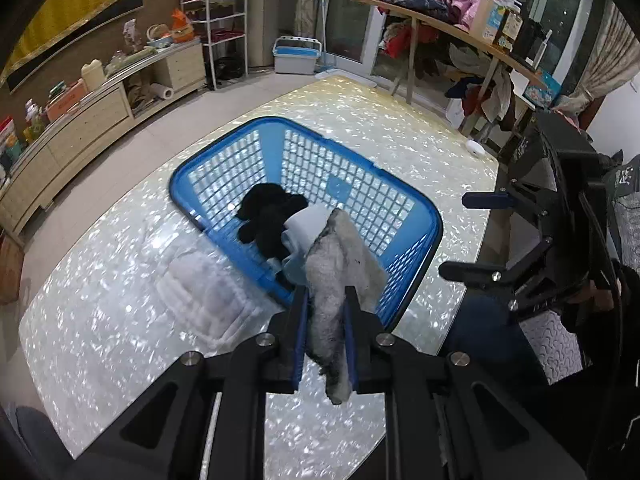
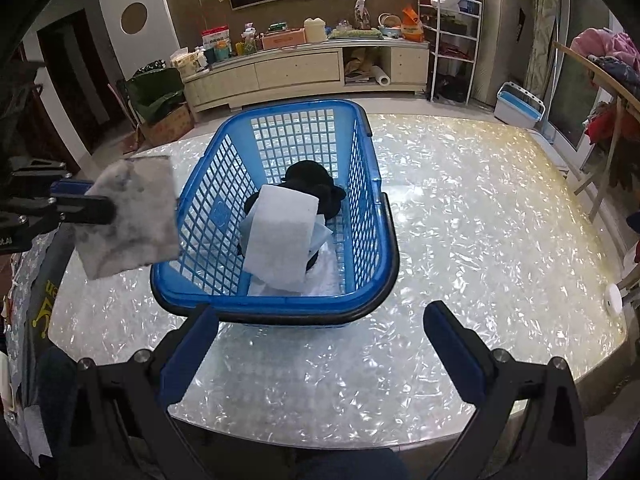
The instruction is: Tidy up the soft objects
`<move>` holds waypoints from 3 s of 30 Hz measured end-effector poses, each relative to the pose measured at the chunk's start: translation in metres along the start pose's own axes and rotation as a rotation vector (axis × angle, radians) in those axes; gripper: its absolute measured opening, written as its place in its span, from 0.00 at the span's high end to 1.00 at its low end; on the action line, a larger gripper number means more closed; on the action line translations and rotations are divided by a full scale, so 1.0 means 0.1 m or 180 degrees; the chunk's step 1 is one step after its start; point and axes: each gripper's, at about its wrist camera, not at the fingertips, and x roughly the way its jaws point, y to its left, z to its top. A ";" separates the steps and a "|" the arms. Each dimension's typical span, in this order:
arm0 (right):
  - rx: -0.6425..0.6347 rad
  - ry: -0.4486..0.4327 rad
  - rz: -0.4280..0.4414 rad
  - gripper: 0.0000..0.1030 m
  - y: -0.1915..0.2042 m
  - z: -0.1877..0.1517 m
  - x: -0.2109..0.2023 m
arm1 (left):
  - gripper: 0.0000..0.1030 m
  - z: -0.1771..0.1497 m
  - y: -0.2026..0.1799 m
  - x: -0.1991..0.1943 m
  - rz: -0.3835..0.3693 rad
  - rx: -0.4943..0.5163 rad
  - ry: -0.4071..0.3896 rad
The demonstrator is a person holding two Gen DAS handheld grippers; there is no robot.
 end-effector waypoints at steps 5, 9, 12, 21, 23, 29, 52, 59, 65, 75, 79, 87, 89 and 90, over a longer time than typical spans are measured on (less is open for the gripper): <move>-0.0015 -0.0010 -0.0001 0.00 -0.08 0.02 0.00 | 0.86 0.15 -0.14 0.17 -0.0079 0.0093 0.0046; 0.0018 -0.0008 0.0003 0.00 -0.13 0.01 0.01 | 0.86 0.26 -0.25 0.36 -0.0133 0.0141 0.0109; 0.0042 0.0006 0.0015 0.00 -0.15 -0.01 0.03 | 0.86 0.30 -0.29 0.52 -0.0162 0.0157 0.0167; 0.0076 0.0064 0.0025 0.00 -0.16 -0.01 0.10 | 0.86 0.37 -0.24 0.85 -0.0115 0.0186 0.0303; 0.0093 0.0058 0.0077 0.00 -0.16 0.00 0.09 | 0.86 0.38 -0.21 0.93 -0.0089 0.0191 0.0340; 0.0095 0.0043 0.0114 0.00 -0.13 0.02 0.07 | 0.83 0.36 -0.16 1.08 -0.0081 0.0188 0.0428; 0.0139 0.0067 0.0228 0.00 -0.04 0.02 0.02 | 0.25 0.28 -0.16 0.67 0.0379 0.0200 0.0189; 0.0080 0.0008 0.0251 0.00 0.12 0.05 -0.10 | 0.24 0.15 -0.20 0.38 0.0550 0.0204 0.0127; 0.0073 -0.0017 0.0254 0.00 0.25 0.05 -0.16 | 0.16 -0.02 -0.14 0.14 0.0676 0.0118 0.0046; -0.0069 -0.0008 0.0266 0.00 0.61 0.08 -0.16 | 0.00 -0.41 0.10 -0.13 0.0992 -0.0129 -0.0009; -0.0143 0.0010 0.0287 0.00 0.76 0.11 -0.12 | 0.00 -0.56 0.23 -0.21 0.1000 -0.0243 -0.0005; -0.0300 0.0072 0.0343 0.00 1.03 0.20 0.03 | 0.00 -0.85 0.40 -0.42 0.0999 -0.0416 -0.0052; -0.0306 0.0095 0.0357 0.00 1.10 0.23 0.08 | 0.00 -0.93 0.46 -0.46 0.0997 -0.0476 -0.0057; -0.0315 0.0116 0.0374 0.00 1.14 0.24 0.10 | 0.00 -0.96 0.48 -0.47 0.0999 -0.0501 -0.0058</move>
